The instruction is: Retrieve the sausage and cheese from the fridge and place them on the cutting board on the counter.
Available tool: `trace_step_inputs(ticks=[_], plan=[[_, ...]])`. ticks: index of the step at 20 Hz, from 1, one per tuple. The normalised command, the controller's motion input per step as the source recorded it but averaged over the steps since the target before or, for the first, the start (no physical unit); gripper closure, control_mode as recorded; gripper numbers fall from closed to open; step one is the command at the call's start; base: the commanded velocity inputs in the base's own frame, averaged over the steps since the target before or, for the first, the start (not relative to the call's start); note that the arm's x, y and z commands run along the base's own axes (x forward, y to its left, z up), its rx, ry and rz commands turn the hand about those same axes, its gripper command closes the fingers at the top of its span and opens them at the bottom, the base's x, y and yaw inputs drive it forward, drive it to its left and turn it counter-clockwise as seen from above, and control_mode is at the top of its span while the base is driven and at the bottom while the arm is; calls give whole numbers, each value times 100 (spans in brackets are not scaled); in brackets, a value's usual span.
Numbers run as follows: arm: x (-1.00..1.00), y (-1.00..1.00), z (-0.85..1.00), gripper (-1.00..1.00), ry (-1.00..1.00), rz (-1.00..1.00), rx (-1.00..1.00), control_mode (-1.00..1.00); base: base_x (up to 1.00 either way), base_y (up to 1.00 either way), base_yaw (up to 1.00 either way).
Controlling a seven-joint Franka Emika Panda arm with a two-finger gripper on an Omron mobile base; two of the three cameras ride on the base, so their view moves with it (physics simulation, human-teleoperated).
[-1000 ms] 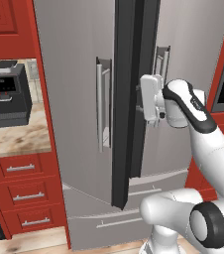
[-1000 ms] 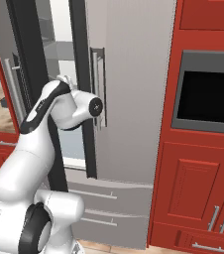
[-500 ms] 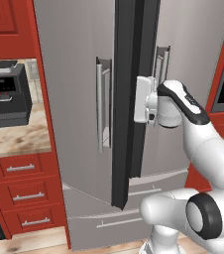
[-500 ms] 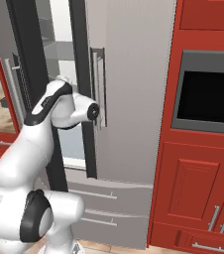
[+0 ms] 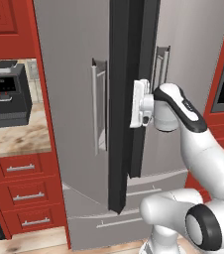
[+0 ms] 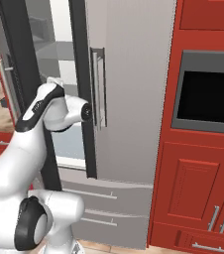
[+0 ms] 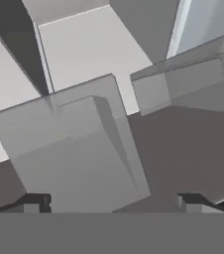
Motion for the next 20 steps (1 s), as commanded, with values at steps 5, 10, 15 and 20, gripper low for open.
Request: trace_step_inputs(ticks=[5,10,15,20], plan=[[-60,48,3,-100,15,17,9,-100,0,0,0],[-71,65,-1,-100,2,14,0,-100,0,0,0],[-63,77,-10,-100,0,10,-4,-100,0,0,0],[-34,82,-8,-100,-2,4,-11,-100,0,0,0]])
